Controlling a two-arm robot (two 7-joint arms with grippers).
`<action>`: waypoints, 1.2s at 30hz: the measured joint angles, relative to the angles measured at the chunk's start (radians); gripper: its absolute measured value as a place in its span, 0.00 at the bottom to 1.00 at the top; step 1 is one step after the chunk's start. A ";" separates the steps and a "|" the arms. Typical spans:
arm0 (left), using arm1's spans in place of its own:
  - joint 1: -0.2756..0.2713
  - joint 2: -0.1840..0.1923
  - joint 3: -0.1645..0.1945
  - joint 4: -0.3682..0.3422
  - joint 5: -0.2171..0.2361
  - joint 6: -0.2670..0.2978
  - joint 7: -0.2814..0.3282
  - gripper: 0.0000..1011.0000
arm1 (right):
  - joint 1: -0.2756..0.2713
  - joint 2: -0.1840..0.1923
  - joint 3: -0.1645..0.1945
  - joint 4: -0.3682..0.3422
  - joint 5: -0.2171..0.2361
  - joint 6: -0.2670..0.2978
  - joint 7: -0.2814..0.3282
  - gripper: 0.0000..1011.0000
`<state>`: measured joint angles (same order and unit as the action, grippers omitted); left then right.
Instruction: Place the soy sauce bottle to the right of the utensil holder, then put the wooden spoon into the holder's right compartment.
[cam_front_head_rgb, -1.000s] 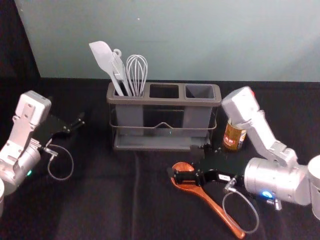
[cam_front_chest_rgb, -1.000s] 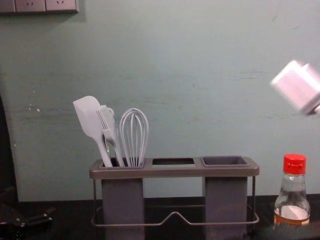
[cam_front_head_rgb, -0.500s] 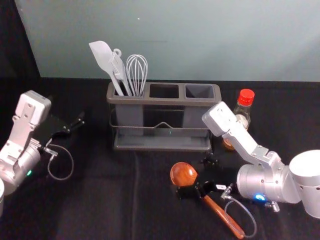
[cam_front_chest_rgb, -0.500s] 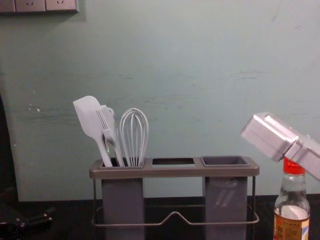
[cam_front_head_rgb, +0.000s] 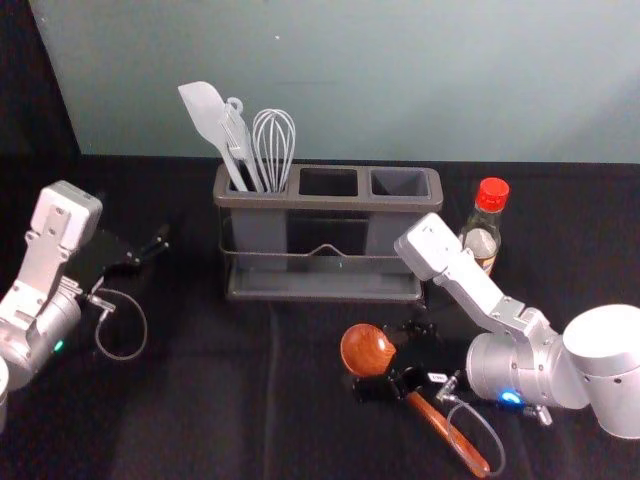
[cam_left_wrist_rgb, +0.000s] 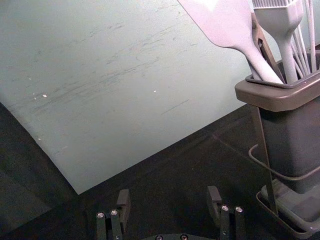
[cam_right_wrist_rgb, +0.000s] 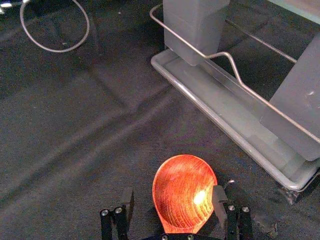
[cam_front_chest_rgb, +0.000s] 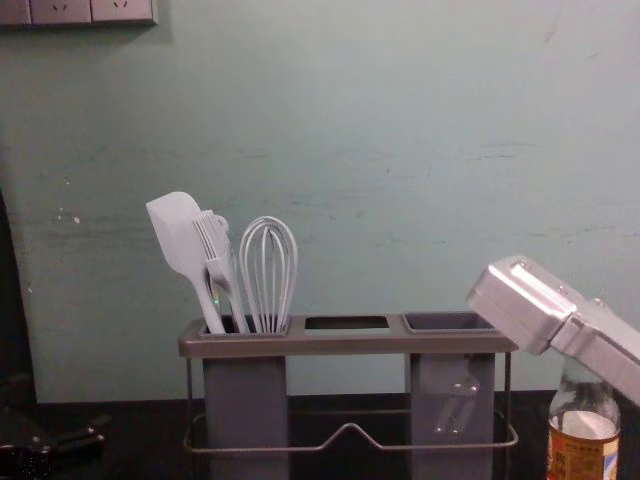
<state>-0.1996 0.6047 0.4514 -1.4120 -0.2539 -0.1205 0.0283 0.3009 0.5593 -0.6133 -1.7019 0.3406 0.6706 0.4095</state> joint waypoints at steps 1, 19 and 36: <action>0.000 0.000 0.000 0.000 0.000 0.000 0.000 0.99 | 0.000 -0.004 0.000 0.005 -0.005 0.000 0.000 0.99; 0.000 0.000 0.000 0.000 0.000 0.000 0.000 0.99 | -0.007 -0.032 0.018 0.034 -0.055 -0.007 0.014 0.99; 0.000 0.000 0.000 0.000 0.000 0.000 0.000 0.99 | -0.026 -0.038 0.044 0.022 -0.089 -0.007 0.034 0.99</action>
<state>-0.1995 0.6047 0.4514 -1.4120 -0.2539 -0.1205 0.0283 0.2752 0.5209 -0.5689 -1.6802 0.2514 0.6634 0.4431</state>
